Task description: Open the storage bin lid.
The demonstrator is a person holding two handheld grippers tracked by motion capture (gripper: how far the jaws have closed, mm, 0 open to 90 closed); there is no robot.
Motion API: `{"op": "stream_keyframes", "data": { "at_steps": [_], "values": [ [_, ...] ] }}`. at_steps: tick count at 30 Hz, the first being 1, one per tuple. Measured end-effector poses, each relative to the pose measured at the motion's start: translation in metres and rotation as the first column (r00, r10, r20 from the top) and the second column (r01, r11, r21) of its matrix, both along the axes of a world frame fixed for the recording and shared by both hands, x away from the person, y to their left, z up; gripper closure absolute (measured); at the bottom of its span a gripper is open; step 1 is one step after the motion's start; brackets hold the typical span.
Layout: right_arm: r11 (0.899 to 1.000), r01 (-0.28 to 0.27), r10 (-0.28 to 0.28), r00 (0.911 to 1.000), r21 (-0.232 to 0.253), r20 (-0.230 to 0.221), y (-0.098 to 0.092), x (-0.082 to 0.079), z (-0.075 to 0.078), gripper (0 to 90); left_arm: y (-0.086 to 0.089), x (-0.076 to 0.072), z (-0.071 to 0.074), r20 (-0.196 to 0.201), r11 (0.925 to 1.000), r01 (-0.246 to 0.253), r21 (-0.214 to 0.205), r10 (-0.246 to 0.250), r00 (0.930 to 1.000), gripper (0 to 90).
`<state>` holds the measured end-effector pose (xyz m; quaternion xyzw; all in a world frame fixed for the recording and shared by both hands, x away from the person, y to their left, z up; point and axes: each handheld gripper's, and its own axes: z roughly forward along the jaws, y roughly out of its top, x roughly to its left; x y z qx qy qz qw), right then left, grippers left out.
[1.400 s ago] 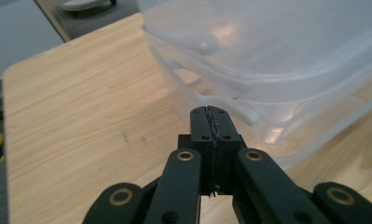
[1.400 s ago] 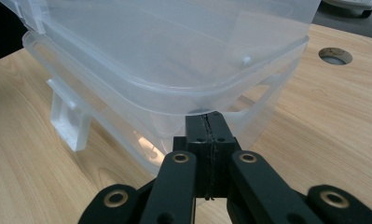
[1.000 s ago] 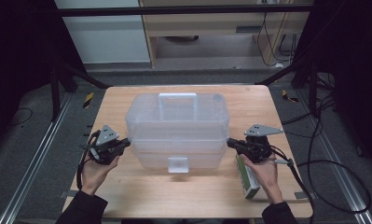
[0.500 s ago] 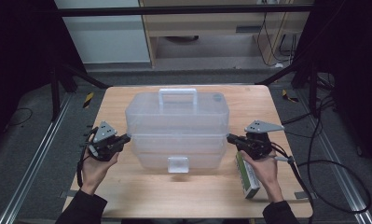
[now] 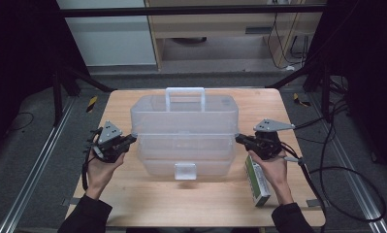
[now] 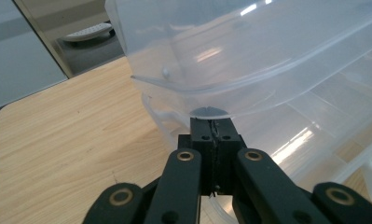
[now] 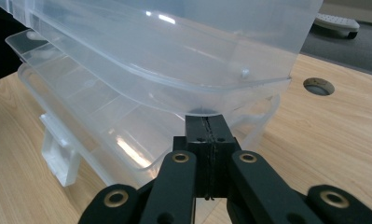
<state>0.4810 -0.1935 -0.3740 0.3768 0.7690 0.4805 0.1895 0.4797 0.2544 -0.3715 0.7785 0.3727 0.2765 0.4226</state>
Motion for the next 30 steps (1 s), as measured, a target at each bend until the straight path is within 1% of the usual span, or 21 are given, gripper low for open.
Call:
{"op": "stream_keyframes", "data": {
  "at_steps": [3, 6, 7, 11, 18, 21, 22, 24, 29, 30],
  "values": [
    [1.000, 0.001, -0.001, 1.0000, 0.005, 0.008, 0.000, 0.001, 0.002, 90.0, -0.001, 0.002, 0.002, 0.002, 1.0000, 0.000, -0.009, 0.000, 1.0000, 89.4],
    [1.000, -0.001, 0.001, 1.0000, 0.019, 0.004, -0.001, 0.003, 0.003, 90.0, -0.002, 0.004, 0.003, 0.001, 0.9999, -0.002, -0.010, 0.002, 1.0000, 89.4],
    [1.000, 0.000, 0.000, 1.0000, 0.021, 0.005, -0.001, 0.003, 0.003, 90.0, -0.003, 0.005, 0.003, 0.007, 0.9999, 0.000, -0.011, 0.000, 1.0000, 89.4],
    [1.000, 0.001, -0.002, 1.0000, 0.022, 0.006, -0.001, 0.004, 0.005, 90.0, -0.004, 0.007, 0.005, 0.005, 0.9999, -0.007, -0.013, 0.007, 1.0000, 89.4],
    [1.000, 0.003, -0.004, 0.9997, 0.017, 0.023, -0.001, 0.006, 0.006, 90.0, -0.004, 0.005, 0.004, 0.024, 0.9996, -0.012, -0.025, 0.012, 0.9996, 89.1],
    [1.000, 0.007, -0.007, 0.9996, 0.010, 0.026, -0.001, 0.006, 0.006, 90.0, -0.003, 0.003, 0.001, 0.029, 0.9997, -0.023, -0.007, 0.023, 0.9993, 86.6],
    [1.000, 0.006, -0.007, 0.9996, 0.012, 0.026, -0.001, 0.006, 0.006, 90.0, -0.003, 0.003, 0.001, 0.029, 0.9997, -0.023, -0.007, 0.023, 0.9993, 85.3],
    [1.000, 0.001, -0.001, 0.9996, 0.016, 0.028, -0.001, 0.005, 0.007, 90.0, -0.002, -0.001, -0.001, 0.041, 0.9986, -0.051, 0.016, 0.050, 0.9979, 82.3],
    [1.000, -0.006, 0.005, 0.9995, 0.022, 0.030, -0.001, 0.005, 0.007, 90.0, 0.000, -0.004, -0.004, 0.059, 0.9964, -0.083, 0.016, 0.082, 0.9948, 71.2],
    [1.000, -0.007, 0.006, 0.9996, 0.023, 0.029, 0.000, 0.005, 0.007, 90.0, 0.000, -0.004, -0.004, 0.068, 0.9959, -0.089, 0.016, 0.088, 0.9939, 69.7]
  ]
}}
